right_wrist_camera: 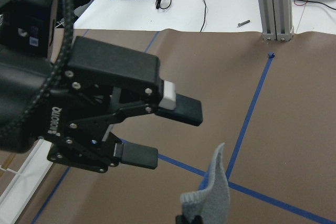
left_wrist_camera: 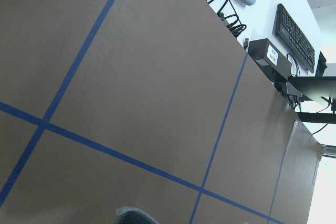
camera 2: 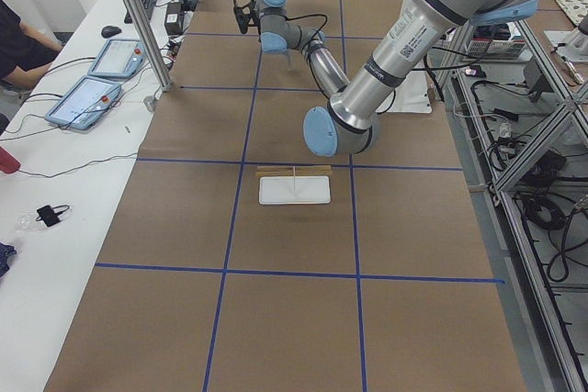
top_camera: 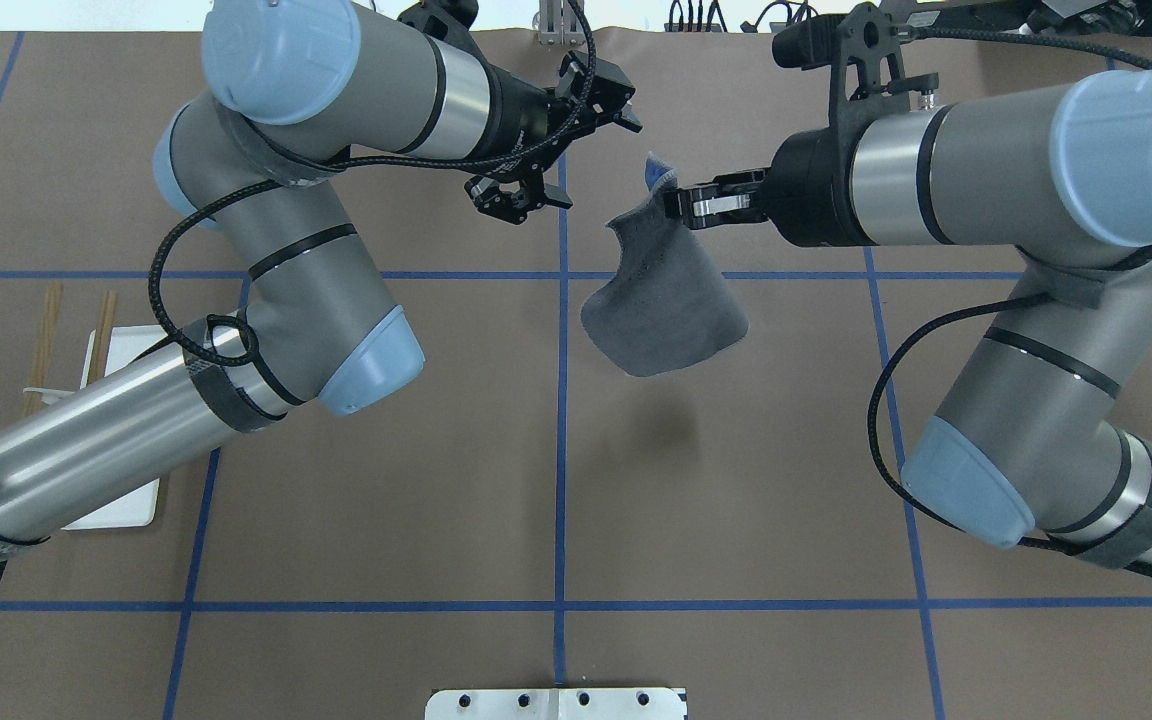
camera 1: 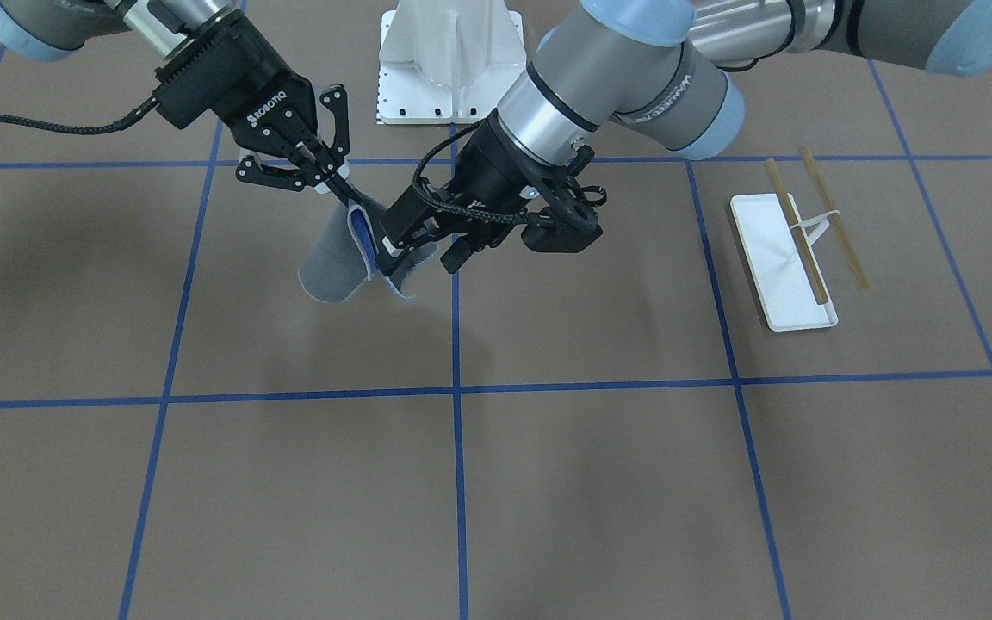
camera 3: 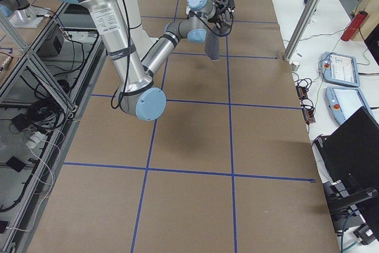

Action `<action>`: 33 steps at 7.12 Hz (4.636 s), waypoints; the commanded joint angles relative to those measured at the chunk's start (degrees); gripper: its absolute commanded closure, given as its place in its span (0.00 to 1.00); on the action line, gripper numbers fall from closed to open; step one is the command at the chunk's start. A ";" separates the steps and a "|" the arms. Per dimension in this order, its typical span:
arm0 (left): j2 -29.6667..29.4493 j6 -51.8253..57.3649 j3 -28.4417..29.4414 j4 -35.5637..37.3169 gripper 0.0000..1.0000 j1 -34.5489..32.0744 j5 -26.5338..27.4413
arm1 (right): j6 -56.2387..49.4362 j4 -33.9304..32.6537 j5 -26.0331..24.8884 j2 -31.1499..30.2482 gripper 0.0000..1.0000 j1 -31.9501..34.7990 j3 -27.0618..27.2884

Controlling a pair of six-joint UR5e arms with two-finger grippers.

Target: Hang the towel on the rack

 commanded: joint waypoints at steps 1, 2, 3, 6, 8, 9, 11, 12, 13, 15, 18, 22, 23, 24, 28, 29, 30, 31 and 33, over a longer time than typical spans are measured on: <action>-1.36 -0.45 1.42 -0.09 0.02 0.68 0.04 | -0.34 -1.42 -2.72 -0.09 1.00 -2.12 1.66; -1.36 -0.45 1.42 -0.09 0.03 1.38 0.04 | -0.34 -1.42 -2.72 -0.09 1.00 -2.12 1.75; -1.36 -0.45 1.42 -0.09 0.08 1.65 -0.05 | -0.34 -1.42 -2.81 -0.09 1.00 -2.12 2.01; -1.27 -0.54 0.98 0.00 0.19 2.00 -0.22 | -0.43 -1.43 -2.81 -1.06 1.00 -2.12 2.28; -1.36 -0.45 0.01 0.09 0.31 2.09 -0.66 | -0.43 -1.43 -2.81 -1.06 1.00 -2.12 2.28; -1.45 -0.36 -0.16 0.09 0.45 2.09 -0.67 | -0.43 -1.51 -2.81 -1.15 1.00 -2.12 2.28; -1.45 -0.27 -0.16 0.18 0.48 2.70 -0.75 | -0.43 -1.43 -2.81 -1.06 1.00 -2.12 2.37; -1.45 -0.27 -0.16 0.26 0.49 2.97 -0.67 | -0.43 -1.42 -2.81 -1.06 1.00 -2.12 2.37; -1.45 -0.27 -0.08 0.26 0.53 3.32 -0.67 | -0.43 -1.42 -2.81 -1.06 1.00 -2.12 2.37; -1.36 -0.27 -0.25 0.26 0.93 3.32 -0.75 | -0.43 -1.51 -2.81 -1.06 1.00 -2.12 2.37; -0.66 0.26 -1.39 0.35 1.00 2.88 -3.30 | -0.43 -1.42 -2.64 -2.63 1.00 -1.94 4.11; 0.74 -0.27 -2.45 0.62 1.00 -3.50 -11.08 | -0.52 -12.25 6.52 -5.80 0.00 3.37 9.29; 3.45 0.42 -4.45 0.44 1.00 -6.23 -14.17 | -0.87 -21.55 14.95 -5.89 0.00 11.42 10.53; 6.00 0.69 -6.39 0.44 1.00 -9.04 -17.85 | -8.01 -30.86 19.64 -7.29 0.00 16.20 12.28; 22.77 8.75 -15.96 0.35 1.00 -23.80 -34.73 | -48.97 -66.44 18.29 -10.10 0.00 30.71 8.39; 27.42 11.30 -17.64 0.18 1.00 -27.32 -36.77 | -50.51 -65.77 18.98 -10.37 0.00 35.36 2.34; 31.39 14.20 -18.00 0.00 1.00 -28.74 -36.88 | -50.62 -65.67 18.99 -10.29 0.00 36.10 -1.29; 37.34 17.27 -18.62 -0.87 1.00 -28.84 -36.79 | -50.79 -65.06 18.64 -11.16 0.00 36.29 -3.67; 44.93 19.58 -17.48 -4.64 1.00 -28.85 -36.26 | -51.41 -64.97 18.37 -12.40 0.00 36.90 -4.40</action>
